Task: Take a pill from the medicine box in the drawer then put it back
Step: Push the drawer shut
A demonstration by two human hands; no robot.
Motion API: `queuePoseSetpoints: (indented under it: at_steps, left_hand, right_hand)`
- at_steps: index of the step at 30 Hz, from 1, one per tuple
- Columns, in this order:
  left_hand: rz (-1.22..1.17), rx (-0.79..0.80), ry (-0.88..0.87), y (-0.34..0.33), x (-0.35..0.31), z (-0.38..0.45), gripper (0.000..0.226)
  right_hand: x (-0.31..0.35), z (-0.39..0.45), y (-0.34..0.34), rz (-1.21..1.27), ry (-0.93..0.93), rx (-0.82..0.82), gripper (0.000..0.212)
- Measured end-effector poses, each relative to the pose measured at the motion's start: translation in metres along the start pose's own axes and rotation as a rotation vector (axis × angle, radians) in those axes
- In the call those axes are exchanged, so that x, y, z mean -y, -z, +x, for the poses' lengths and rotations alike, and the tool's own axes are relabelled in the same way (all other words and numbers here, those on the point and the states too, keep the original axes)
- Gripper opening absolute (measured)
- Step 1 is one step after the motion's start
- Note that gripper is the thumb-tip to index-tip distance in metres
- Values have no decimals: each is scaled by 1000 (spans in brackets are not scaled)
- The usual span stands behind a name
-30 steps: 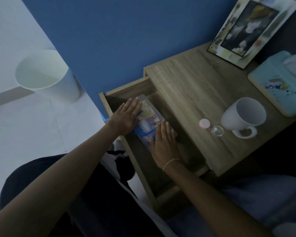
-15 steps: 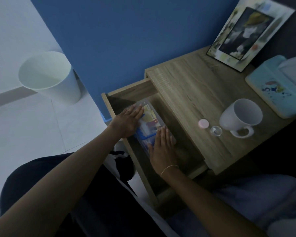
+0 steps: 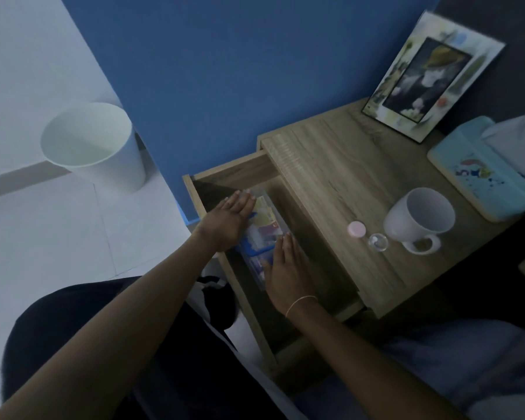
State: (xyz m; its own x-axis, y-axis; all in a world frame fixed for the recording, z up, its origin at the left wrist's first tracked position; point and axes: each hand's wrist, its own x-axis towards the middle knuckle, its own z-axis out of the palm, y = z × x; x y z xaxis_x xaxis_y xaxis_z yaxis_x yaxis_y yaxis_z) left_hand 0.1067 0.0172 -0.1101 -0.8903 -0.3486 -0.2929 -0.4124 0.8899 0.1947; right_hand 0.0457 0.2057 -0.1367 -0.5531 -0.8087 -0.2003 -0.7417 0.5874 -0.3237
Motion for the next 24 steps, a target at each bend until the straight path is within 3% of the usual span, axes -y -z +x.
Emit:
queuePoseSetpoints:
  at_steps: [4,7,12,17,20,24]
  left_hand:
    - [-14,-190,57,14,-8,-6,62]
    - [-25,-269,160,20,-10,-13,63]
    - [-9,-238,314,14,-6,-27,64]
    - [-48,-185,470,11,8,-35,70]
    - [-123,-109,462,9,13,-34,70]
    - [-235,-120,413,5,18,-34,68]
  right_hand:
    - [-8,23,41,3,147,-162,62]
    - [-16,57,64,19,142,-252,59]
    - [-36,112,83,-69,39,-213,55]
    - [-51,131,78,-163,79,-143,57]
    - [-55,132,73,-171,92,-172,58]
    - [-57,133,71,-140,99,-199,55]
